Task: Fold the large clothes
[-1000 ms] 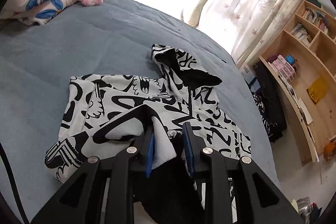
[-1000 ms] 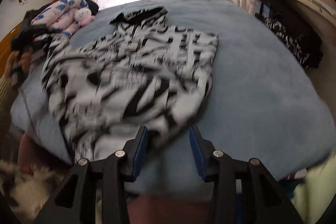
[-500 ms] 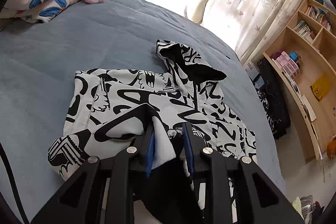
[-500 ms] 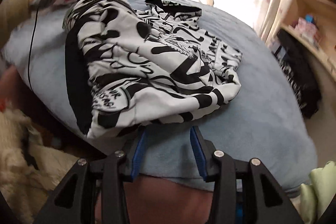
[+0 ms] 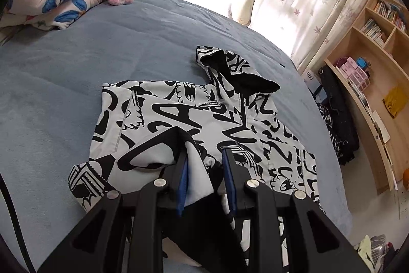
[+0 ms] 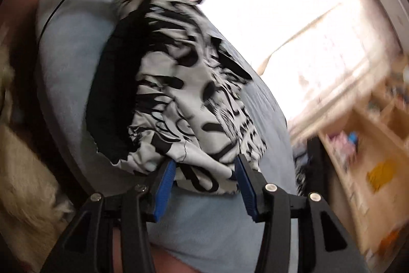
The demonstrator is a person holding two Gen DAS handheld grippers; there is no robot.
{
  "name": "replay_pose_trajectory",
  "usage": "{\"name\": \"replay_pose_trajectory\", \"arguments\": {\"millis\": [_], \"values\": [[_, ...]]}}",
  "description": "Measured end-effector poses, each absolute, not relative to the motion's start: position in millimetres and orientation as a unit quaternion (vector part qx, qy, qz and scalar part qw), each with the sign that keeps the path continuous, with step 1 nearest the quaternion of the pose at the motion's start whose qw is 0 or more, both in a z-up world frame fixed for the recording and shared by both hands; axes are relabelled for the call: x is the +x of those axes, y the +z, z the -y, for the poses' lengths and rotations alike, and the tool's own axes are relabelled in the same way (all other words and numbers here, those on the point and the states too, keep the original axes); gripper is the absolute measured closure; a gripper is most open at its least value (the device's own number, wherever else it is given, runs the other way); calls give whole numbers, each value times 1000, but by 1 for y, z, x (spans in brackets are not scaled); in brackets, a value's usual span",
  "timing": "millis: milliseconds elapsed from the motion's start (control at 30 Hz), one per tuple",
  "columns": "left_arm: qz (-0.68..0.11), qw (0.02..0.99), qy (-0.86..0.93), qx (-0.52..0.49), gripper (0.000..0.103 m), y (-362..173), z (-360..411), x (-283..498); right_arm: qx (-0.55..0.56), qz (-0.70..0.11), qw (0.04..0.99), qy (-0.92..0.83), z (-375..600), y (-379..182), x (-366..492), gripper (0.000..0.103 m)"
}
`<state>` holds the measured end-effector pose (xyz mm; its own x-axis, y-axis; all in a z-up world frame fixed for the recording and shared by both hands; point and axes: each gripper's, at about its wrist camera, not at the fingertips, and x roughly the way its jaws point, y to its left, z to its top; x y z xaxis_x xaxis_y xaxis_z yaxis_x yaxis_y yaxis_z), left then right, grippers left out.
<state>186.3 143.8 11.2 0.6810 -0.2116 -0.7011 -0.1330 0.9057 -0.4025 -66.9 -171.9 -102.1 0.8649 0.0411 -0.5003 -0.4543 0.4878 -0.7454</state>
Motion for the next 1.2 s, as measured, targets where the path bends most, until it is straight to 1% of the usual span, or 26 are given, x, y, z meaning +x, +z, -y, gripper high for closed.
{"name": "replay_pose_trajectory", "arguments": {"millis": [67, 100, 167, 200, 233, 300, 333, 367, 400, 433, 467, 500, 533, 667, 800, 933, 967, 1000, 1067, 1100, 1200], "values": [[-399, 891, -23, -217, 79, 11, -144, 185, -513, -220, 813, 164, 166, -110, -66, 55], [-400, 890, -23, -218, 79, 11, -145, 184, -526, -225, 802, 172, 164, -115, -64, 57], [-402, 888, -23, -222, 79, 10, -146, 183, -550, -245, 776, 190, 161, -124, -61, 68], [-403, 887, -24, -222, 79, 10, -147, 182, -559, -258, 761, 204, 159, -129, -61, 85], [-405, 887, -23, -221, 79, 9, -147, 182, -578, -263, 744, 208, 157, -133, -64, 91], [-407, 887, -24, -218, 79, 9, -147, 180, -613, -250, 723, 199, 154, -138, -68, 90], [-408, 887, -25, -216, 78, 9, -147, 180, -630, -244, 711, 196, 154, -140, -71, 85], [-408, 887, -27, -215, 78, 8, -148, 179, -639, -242, 704, 194, 154, -141, -73, 83], [-409, 886, -29, -215, 78, 8, -149, 179, -652, -235, 695, 189, 155, -142, -75, 73], [-410, 886, -31, -215, 78, 8, -150, 178, -663, -225, 690, 182, 158, -141, -77, 59], [-411, 885, -32, -216, 78, 8, -150, 178, -666, -222, 689, 180, 159, -139, -77, 52], [-412, 885, -34, -216, 78, 8, -151, 178, -666, -224, 689, 180, 162, -136, -78, 41], [-412, 884, -36, -217, 78, 7, -153, 178, -662, -231, 688, 186, 164, -133, -79, 37], [-414, 882, -41, -219, 78, 3, -158, 174, -660, -248, 679, 203, 174, -131, -89, 37], [-422, 876, -39, -229, 78, -6, -164, 174, -658, -249, 679, 209, 173, -150, -95, 37], [-430, 869, -33, -243, 78, -15, -169, 173, -651, -220, 705, 174, 168, -163, -78, 38], [-431, 869, -33, -243, 78, -15, -170, 172, -635, -227, 719, 166, 167, -160, -67, 38], [-431, 869, -32, -240, 78, -14, -170, 171, -615, -239, 732, 171, 167, -155, -60, 40], [-429, 871, -33, -237, 78, -12, -172, 170, -576, -256, 756, 177, 166, -139, -48, 59], [-428, 872, -34, -235, 78, -9, -173, 169, -549, -274, 768, 181, 168, -128, -40, 73], [-420, 878, -31, -229, 78, -3, -177, 167, -453, -293, 824, 173, 180, -85, -18, 80]]}}
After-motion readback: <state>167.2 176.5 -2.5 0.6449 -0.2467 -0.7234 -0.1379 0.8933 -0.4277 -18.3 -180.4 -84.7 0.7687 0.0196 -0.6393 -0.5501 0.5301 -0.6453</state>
